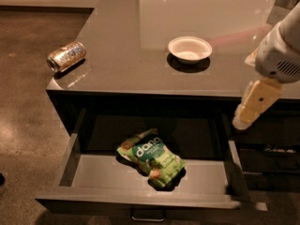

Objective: Pick green rice chip bag from top drawer and place on counter

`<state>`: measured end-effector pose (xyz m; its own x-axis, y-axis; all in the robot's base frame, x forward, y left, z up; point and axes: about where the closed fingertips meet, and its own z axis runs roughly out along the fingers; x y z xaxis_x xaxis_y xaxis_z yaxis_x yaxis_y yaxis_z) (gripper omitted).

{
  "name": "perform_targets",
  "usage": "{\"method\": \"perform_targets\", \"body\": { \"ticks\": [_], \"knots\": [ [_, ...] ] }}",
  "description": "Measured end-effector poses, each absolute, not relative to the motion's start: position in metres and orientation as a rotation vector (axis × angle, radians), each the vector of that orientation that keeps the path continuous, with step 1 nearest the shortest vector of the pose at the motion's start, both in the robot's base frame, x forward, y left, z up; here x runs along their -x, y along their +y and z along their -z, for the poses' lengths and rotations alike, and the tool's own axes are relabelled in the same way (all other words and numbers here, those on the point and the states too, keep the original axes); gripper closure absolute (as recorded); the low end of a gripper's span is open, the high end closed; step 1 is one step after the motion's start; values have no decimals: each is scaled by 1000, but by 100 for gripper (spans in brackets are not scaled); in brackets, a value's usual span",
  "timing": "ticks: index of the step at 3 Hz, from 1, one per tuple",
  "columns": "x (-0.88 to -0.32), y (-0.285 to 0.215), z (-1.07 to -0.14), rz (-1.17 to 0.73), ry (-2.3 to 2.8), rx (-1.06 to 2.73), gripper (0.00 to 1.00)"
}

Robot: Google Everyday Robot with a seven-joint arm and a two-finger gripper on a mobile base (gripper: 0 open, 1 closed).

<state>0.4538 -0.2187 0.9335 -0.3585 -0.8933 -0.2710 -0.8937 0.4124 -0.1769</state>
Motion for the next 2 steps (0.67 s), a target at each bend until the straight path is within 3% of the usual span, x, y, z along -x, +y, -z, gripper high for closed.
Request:
{"method": "perform_targets", "body": {
  "ticks": [2],
  "knots": [
    [-469,-222,-830,12,2563,1280,0]
  ]
}}
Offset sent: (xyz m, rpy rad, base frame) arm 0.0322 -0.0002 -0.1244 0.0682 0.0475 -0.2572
